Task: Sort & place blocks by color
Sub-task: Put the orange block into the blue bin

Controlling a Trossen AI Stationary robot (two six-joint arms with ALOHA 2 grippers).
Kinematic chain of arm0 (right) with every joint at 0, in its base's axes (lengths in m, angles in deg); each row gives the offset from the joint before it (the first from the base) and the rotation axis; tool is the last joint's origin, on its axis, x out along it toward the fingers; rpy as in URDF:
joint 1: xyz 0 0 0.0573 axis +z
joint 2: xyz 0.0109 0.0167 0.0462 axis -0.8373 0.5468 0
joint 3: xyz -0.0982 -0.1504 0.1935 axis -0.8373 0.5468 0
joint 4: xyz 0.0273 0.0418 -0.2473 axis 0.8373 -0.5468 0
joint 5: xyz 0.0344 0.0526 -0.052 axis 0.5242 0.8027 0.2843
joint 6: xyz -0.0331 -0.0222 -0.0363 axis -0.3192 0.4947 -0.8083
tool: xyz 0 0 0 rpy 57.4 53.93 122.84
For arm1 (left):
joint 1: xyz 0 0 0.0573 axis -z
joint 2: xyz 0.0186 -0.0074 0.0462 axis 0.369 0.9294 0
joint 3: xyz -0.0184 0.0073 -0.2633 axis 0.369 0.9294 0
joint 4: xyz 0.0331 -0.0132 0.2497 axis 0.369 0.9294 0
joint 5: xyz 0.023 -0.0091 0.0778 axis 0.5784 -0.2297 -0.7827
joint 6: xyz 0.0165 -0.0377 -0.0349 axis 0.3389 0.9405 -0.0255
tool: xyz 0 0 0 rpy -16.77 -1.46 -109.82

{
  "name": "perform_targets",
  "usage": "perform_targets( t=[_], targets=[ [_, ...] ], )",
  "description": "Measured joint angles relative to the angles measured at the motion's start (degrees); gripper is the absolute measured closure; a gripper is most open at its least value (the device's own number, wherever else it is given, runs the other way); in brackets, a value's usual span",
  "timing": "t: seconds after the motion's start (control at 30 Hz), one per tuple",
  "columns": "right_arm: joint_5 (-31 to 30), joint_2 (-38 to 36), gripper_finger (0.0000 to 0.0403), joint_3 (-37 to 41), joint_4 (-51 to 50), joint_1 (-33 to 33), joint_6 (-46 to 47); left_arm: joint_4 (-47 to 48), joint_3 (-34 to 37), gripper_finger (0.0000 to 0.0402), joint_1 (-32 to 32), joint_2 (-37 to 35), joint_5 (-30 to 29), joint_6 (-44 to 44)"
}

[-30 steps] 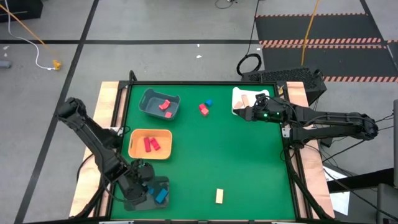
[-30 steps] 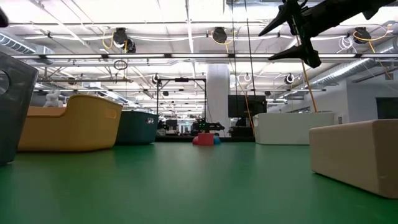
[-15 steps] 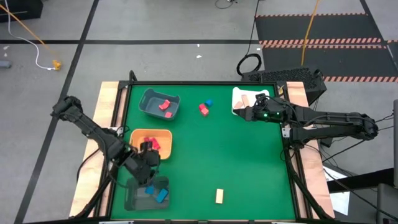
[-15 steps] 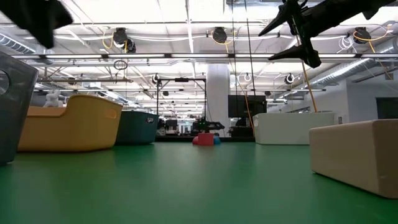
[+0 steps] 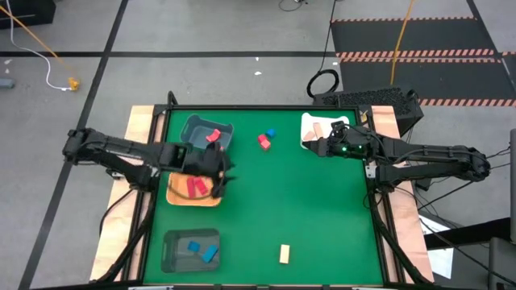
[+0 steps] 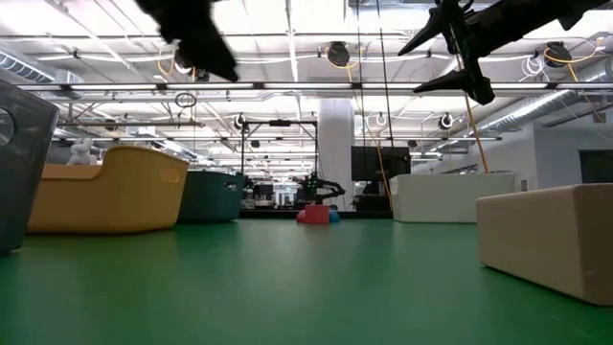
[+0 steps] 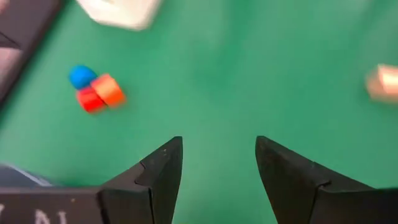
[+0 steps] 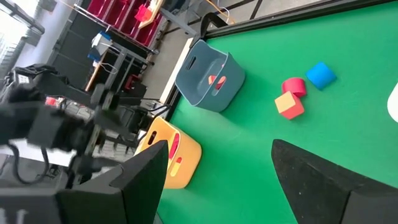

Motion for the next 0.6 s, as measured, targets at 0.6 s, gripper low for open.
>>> perform_targets(
  t=[0.6],
  targets=[
    [0.0, 0.0, 0.0124, 0.0, 0.0, 0.0, 0.0, -23.1, 0.0, 0.0197, -12.1, 14.4, 0.3, 5.4]
  ],
)
